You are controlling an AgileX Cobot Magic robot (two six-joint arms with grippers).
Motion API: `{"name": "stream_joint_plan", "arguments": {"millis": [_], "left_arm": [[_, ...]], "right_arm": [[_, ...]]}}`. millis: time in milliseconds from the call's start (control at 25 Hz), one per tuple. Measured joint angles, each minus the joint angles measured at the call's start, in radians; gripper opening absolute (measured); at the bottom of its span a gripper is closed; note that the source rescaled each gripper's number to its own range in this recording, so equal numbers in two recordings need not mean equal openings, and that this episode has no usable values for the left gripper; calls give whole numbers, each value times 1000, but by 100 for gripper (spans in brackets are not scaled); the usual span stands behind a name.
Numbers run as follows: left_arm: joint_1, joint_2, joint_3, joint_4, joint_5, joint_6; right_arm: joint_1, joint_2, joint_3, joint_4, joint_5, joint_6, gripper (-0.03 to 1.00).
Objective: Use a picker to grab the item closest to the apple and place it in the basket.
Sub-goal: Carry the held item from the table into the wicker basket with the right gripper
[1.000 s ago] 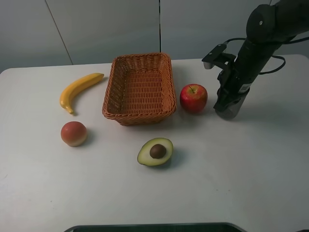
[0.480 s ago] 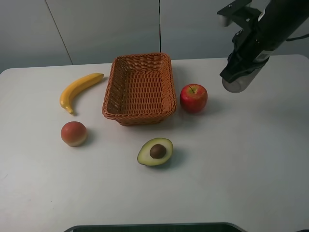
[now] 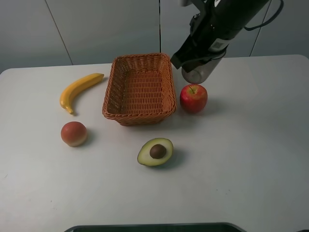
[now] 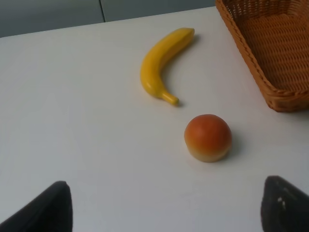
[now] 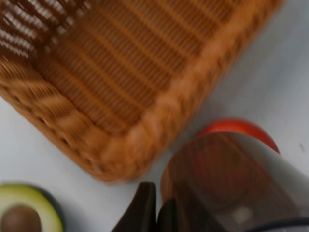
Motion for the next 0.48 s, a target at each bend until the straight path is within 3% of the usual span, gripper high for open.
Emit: {"name": "stream_joint_plan", "arguments": {"millis": [480], "left_arm": [[0,0,0,0,0,0]], "right_arm": [[133,293,-241,-54,-141,30,0]]}}
